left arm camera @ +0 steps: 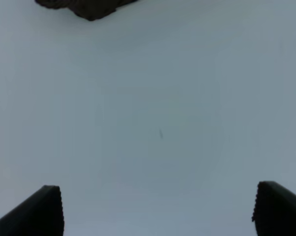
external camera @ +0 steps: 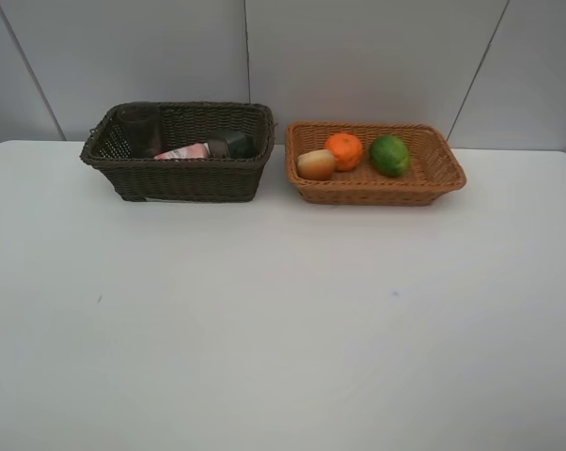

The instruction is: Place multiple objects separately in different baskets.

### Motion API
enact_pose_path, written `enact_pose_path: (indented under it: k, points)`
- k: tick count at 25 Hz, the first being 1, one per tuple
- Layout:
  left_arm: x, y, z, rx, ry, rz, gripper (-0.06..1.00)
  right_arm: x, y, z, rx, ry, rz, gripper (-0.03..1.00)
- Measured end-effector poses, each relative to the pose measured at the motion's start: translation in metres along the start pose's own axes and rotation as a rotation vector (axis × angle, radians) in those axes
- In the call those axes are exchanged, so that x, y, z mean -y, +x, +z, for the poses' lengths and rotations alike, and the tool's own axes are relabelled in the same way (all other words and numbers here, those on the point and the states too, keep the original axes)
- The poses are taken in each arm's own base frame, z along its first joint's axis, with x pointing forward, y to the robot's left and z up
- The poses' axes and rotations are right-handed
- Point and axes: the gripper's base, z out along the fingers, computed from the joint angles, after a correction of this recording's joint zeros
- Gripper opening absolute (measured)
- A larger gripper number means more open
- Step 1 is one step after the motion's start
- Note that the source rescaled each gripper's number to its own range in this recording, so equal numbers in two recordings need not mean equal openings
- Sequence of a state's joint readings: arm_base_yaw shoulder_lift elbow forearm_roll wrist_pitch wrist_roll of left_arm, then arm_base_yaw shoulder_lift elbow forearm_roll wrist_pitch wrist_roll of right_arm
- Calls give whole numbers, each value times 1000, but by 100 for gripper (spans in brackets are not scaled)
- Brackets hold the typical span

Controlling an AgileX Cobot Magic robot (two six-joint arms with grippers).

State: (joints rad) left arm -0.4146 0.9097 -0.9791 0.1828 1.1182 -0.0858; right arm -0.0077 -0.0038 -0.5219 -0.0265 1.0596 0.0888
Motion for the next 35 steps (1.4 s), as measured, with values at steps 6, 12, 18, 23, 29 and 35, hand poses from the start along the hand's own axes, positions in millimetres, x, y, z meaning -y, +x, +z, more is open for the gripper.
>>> enact_pose_path:
  k: [6, 12, 18, 23, 29, 35]
  points:
    - [-7, 69, -11, 85, 4, -118, 100, 0, 0, 0, 0, 0, 0, 96]
    - [-5, 124, -12, 176, -41, -230, 100, 0, 0, 0, 0, 0, 0, 96]
    - [2, 153, -5, 226, -75, -332, 100, 0, 0, 0, 0, 0, 0, 96]
    - [8, 160, -4, 280, -59, -376, 100, 0, 0, 0, 0, 0, 1, 96]
    - [12, 167, -2, 374, -57, -381, 100, 0, 0, 0, 0, 0, 1, 96]
    - [15, 176, -8, 461, -66, -378, 100, 0, 0, 0, 0, 0, 1, 96]
